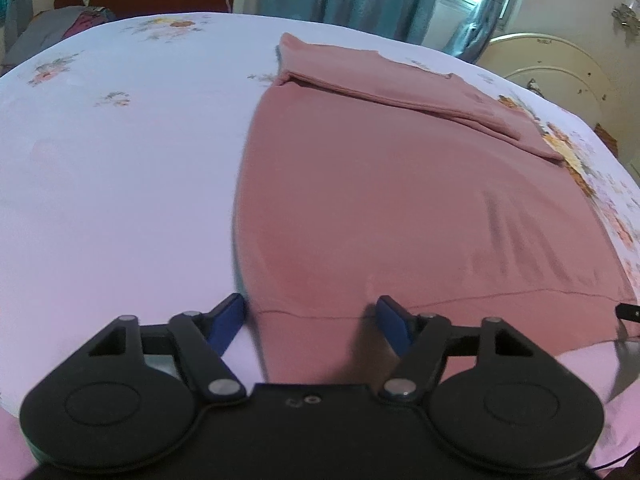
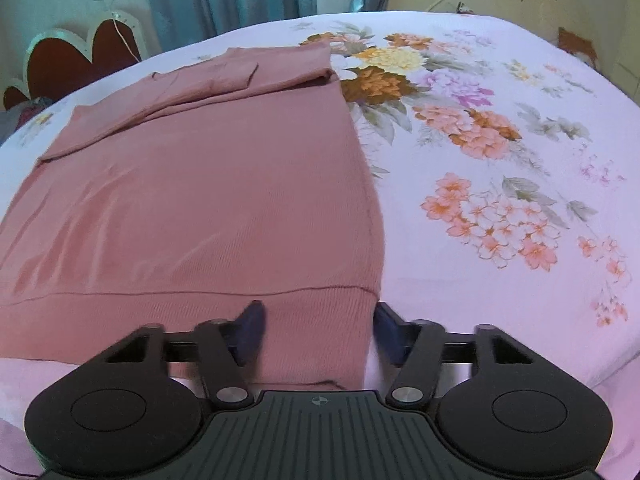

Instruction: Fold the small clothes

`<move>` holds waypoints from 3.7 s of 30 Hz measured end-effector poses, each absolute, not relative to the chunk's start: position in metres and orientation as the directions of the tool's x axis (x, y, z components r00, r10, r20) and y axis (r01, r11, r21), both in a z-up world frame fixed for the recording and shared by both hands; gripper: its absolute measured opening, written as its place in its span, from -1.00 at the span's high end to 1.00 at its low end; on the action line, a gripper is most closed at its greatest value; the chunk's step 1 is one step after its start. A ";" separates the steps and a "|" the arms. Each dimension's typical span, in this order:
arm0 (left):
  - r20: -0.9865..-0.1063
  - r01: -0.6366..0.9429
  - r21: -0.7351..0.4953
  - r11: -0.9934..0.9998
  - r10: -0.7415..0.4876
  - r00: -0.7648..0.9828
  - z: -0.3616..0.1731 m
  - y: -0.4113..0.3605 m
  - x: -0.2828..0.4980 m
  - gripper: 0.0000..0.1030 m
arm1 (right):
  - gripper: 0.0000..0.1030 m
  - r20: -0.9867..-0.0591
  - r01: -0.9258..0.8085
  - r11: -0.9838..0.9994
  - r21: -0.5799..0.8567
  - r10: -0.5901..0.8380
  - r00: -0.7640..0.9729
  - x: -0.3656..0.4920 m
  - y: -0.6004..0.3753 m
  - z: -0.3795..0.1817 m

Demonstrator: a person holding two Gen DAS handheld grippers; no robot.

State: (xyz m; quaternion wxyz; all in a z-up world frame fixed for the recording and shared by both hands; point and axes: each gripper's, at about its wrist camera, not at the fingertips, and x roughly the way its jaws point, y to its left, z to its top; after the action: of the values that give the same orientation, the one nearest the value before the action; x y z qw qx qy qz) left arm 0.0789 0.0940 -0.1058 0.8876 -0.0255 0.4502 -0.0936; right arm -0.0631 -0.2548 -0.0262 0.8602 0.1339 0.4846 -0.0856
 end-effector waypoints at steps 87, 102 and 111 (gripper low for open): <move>-0.790 0.337 -0.066 0.939 -0.255 0.557 -0.105 0.003 0.479 0.20 | 0.19 -0.783 0.018 0.972 0.234 0.177 0.596 0.357 -0.353 -0.088; -0.641 0.293 -0.065 0.954 -0.265 0.720 -0.071 0.011 0.462 0.80 | 0.83 -0.651 0.095 0.955 0.282 0.118 0.750 0.342 -0.377 -0.050; -0.595 0.134 -0.051 0.990 -0.138 0.792 -0.073 0.008 0.474 0.80 | 0.84 -0.654 0.202 0.949 0.242 0.006 0.757 0.358 -0.374 -0.058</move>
State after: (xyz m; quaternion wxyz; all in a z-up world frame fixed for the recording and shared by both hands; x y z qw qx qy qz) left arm 0.4745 0.0079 -0.0733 0.9466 -0.0032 0.3143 -0.0719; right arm 0.3580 -0.3744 -0.0577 0.9251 0.1504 0.3447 -0.0530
